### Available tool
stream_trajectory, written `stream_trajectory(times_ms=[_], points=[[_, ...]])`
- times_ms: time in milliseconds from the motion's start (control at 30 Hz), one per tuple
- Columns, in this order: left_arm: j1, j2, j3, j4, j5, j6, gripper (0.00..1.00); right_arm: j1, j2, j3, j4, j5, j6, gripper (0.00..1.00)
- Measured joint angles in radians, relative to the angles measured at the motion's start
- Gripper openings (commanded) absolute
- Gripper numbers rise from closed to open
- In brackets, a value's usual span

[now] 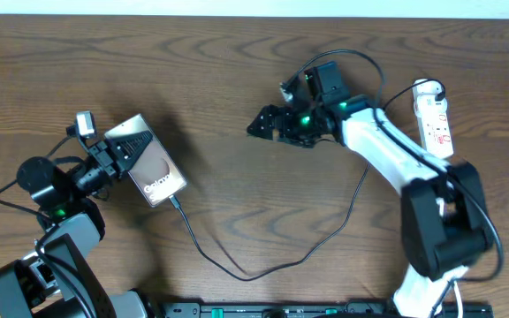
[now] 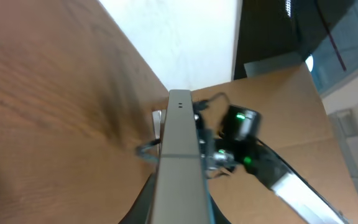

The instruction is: Plug charger to phone and switch on socket

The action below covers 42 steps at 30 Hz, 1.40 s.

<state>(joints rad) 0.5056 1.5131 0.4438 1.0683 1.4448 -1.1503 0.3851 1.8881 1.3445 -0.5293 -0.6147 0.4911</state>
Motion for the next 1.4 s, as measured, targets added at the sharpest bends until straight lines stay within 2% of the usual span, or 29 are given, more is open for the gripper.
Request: stream_trajectory(times_ms=[200,367,633,833,1033,1333,1400], points=[[-0.002,0.000,-0.002,-0.336,-0.055,0.162,0.07,0.000,-0.198,0.001,-0.154,0.180,-0.027,0.99],[-0.003,0.000,-0.004,-0.645,-0.159,0.357,0.07,0.000,-0.344,0.003,-0.284,0.284,-0.037,0.99],[-0.003,0.000,-0.006,-0.951,-0.365,0.607,0.08,0.000,-0.421,0.003,-0.402,0.373,-0.042,0.99],[-0.003,0.000,-0.006,-1.044,-0.496,0.705,0.08,0.001,-0.421,0.003,-0.416,0.388,-0.044,0.99],[-0.003,0.000,-0.006,-1.112,-0.630,0.732,0.07,0.005,-0.421,0.003,-0.417,0.393,-0.044,0.99],[-0.003,-0.007,-0.005,-1.122,-0.661,0.736,0.08,0.010,-0.421,0.003,-0.423,0.397,-0.044,0.99],[-0.003,-0.009,-0.005,-1.122,-0.666,0.736,0.16,0.015,-0.421,0.003,-0.423,0.398,-0.044,0.99]])
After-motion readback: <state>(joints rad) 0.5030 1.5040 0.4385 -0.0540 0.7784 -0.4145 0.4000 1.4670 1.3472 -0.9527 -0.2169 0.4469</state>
